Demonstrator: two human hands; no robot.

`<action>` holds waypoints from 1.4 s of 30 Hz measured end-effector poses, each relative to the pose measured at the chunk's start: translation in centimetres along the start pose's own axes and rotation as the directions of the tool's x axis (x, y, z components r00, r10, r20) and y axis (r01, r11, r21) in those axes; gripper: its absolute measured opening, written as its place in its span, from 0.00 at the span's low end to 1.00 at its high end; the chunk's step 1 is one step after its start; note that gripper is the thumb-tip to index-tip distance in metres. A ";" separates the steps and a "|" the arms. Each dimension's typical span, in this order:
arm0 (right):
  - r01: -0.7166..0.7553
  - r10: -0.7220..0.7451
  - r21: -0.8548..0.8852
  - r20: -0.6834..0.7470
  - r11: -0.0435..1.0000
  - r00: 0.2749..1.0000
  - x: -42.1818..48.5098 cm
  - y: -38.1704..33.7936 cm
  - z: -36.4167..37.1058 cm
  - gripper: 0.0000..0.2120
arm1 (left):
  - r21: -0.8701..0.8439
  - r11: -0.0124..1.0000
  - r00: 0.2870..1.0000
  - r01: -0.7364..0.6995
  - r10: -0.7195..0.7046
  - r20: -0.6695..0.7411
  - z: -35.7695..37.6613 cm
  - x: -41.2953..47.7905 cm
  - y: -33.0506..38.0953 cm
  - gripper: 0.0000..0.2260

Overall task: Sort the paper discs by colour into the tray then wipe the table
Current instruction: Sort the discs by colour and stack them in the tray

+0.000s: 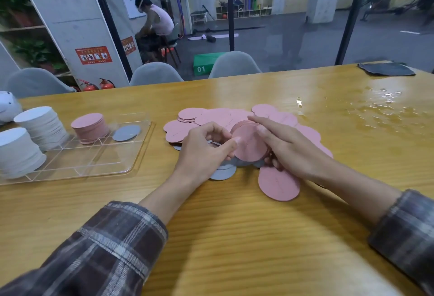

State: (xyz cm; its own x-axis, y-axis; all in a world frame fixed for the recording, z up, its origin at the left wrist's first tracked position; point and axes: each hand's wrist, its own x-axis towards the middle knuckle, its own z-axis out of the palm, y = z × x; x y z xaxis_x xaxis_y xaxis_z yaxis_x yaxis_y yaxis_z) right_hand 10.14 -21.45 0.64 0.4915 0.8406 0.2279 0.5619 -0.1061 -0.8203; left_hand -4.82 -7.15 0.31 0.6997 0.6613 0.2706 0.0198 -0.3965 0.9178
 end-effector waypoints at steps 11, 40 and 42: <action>0.093 -0.119 -0.372 -0.049 0.924 0.992 0.4 0.0 -2.1 0.23 | 0.337 0.895 0.951 -0.291 0.231 0.206 1.4 -1.7 0.9 0.13; 0.093 -0.055 -0.282 0.139 0.955 0.989 0.1 -0.2 -2.1 0.22 | 0.194 0.927 0.946 -0.321 0.325 0.012 0.0 -0.6 0.7 0.10; 0.098 -0.056 -0.269 0.161 0.958 0.985 -0.1 -0.3 -2.0 0.22 | 0.216 0.897 0.917 -0.385 0.398 -0.020 0.2 -0.5 0.7 0.10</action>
State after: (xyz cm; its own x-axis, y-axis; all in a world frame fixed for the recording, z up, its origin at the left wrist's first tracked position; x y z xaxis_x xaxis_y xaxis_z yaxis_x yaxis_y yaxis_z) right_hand 11.22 -22.58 1.93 0.3458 0.9196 0.1863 0.7658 -0.1619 -0.6223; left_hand -4.99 -7.89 0.72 0.6353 0.4611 0.6195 -0.0972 -0.7481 0.6564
